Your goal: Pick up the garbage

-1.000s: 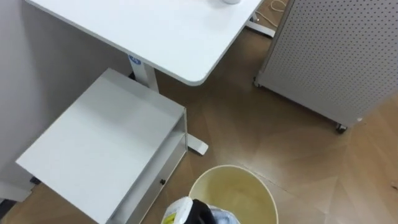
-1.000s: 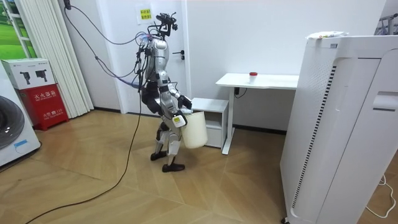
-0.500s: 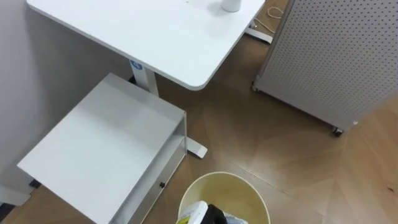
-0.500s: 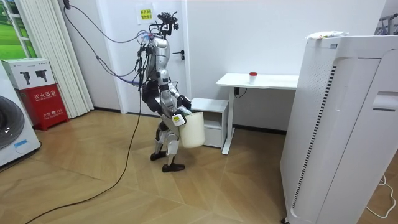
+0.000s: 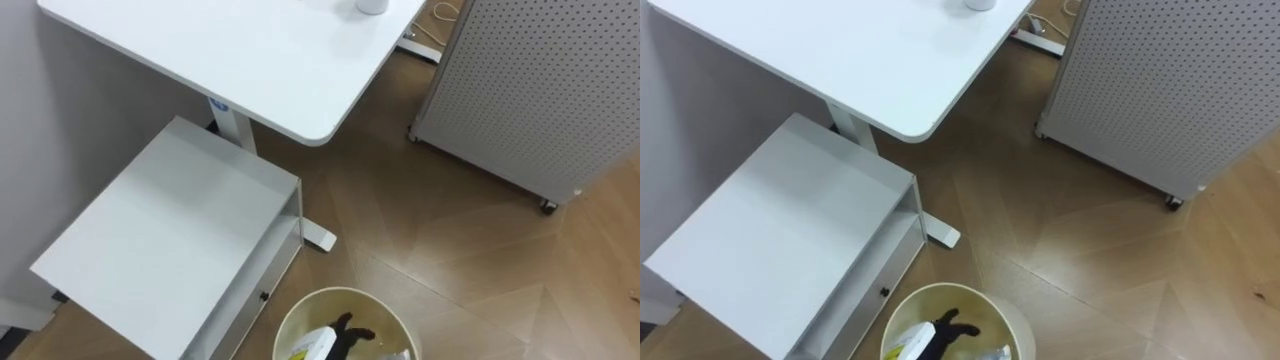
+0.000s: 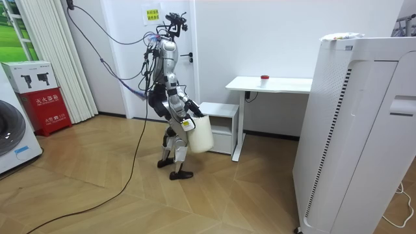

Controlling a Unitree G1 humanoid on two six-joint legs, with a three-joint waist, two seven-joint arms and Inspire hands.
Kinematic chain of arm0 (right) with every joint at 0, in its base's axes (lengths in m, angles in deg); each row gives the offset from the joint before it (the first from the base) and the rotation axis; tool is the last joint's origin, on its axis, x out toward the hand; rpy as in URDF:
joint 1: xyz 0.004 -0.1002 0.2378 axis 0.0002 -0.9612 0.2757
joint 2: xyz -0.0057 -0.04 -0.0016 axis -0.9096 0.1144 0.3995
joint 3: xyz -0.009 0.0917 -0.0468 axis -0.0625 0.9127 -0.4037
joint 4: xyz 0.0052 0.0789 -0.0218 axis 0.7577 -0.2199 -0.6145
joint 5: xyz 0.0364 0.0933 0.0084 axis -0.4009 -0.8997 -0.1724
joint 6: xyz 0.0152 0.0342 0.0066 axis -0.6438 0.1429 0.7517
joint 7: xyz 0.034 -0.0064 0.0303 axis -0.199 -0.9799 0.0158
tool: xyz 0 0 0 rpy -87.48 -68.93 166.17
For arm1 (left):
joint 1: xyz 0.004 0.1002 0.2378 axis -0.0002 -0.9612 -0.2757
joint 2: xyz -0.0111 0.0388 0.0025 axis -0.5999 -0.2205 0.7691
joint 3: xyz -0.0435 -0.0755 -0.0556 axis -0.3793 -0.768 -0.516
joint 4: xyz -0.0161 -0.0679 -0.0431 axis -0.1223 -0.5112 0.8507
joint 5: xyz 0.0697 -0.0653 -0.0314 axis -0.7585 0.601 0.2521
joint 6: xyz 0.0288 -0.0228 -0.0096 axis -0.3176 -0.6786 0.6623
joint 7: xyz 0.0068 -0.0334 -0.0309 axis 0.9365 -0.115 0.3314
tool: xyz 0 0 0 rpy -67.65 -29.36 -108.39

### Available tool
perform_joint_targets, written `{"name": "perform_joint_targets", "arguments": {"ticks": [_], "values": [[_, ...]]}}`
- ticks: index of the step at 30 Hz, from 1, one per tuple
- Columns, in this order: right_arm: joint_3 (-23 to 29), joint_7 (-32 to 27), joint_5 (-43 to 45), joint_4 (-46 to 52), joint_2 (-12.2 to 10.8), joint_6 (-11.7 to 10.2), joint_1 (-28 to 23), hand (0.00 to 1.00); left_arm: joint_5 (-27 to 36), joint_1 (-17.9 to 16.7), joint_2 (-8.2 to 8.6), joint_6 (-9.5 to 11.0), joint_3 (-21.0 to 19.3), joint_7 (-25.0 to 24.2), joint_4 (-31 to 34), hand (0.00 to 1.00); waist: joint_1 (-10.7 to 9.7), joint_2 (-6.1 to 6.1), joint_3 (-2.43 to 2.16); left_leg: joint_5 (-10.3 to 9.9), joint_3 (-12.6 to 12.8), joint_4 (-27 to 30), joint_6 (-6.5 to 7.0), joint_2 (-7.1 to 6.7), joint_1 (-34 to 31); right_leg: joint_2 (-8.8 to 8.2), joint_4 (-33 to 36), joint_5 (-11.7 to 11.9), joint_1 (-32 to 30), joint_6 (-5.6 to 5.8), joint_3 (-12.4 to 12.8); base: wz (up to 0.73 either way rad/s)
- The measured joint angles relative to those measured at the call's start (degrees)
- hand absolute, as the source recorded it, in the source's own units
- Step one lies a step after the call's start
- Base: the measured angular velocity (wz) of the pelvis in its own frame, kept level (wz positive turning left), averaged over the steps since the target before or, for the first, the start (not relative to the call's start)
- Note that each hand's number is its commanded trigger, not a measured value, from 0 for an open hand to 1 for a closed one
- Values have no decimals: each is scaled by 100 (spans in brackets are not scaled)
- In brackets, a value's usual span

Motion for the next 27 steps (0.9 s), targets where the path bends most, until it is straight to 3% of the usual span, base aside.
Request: {"name": "perform_joint_targets", "arguments": {"ticks": [4, 7, 9, 10, 11, 12, 14, 17, 19, 23, 27], "values": [[-2, 55, 36, -9, 27, 9, -36, 100, -4, -51, -116, 22, -6, -32, 4, 0, 38, 17, 0, 1, 62, -62, 3, -10, 195, -1, -17, -9, 137, 17, 65, -8], [61, 140, 64, -14, 75, 15, -135, 100, -9, -145, -327, 50, -41, -34, 124, 0, 139, 26, -3, -2, 85, -200, -1, -12, 473, 105, -110, 6, 340, 30, 173, -15], [161, 206, 335, -39, 139, 50, -184, 100, -35, -334, -541, 141, -295, 2, 486, 0, 335, 18, -4, -21, 66, -275, -39, -84, 775, 242, -168, 27, 506, 47, 434, -51], [164, 216, 355, -39, 163, 50, -215, 100, -32, -388, -568, 181, -402, 8, 526, 0, 398, 20, -5, -28, 37, -321, -50, -109, 883, 276, -185, 33, 562, 50, 513, -68], [159, 246, 356, -17, 211, 49, -292, 100, -16, -469, -623, 230, -586, 8, 586, 0, 481, 26, -14, -34, -171, -432, -61, -184, 1059, 298, -244, 52, 673, 53, 613, -60], [155, 264, 370, 76, 247, 49, -329, 100, 0, -564, -708, 257, -741, 11, 733, 0, 500, 12, -30, -31, -403, -546, -67, -295, 1180, 324, -268, 56, 734, 56, 696, -52], [200, 273, 411, 267, 316, 50, -445, 100, -20, -703, -893, 354, -967, 47, 1096, 0, 497, -13, -55, -28, -460, -715, -68, -362, 1270, 366, -303, 77, 743, 79, 808, -36], [462, 320, 415, 358, 376, 53, -640, 100, -40, -874, -984, 598, -1258, 275, 1469, 0, 484, -24, -95, -11, -467, -919, -52, -393, 1571, 433, -491, 132, 993, 113, 865, -22], [669, 321, 380, 375, 367, 56, -803, 100, -35, -1018, -1026, 777, -1402, 411, 1606, 0, 472, -76, -174, 12, -433, -1077, -29, -395, 1832, 479, -637, 152, 1210, 145, 934, -19], [1088, 245, 382, 481, 377, 49, -1185, 100, 8, -1439, -1193, 894, -1731, 648, 2016, 0, 469, -175, -273, 40, -212, -1510, 8, -389, 2479, 572, -895, 195, 1703, 211, 1118, -29], [1256, 126, 376, 520, 384, 54, -1439, 100, 12, -1805, -1275, 915, -2013, 898, 2428, 0, 539, -222, -291, 40, 4, -1637, 9, -377, 2837, 642, -1093, 313, 1970, 255, 1163, -35]]}}
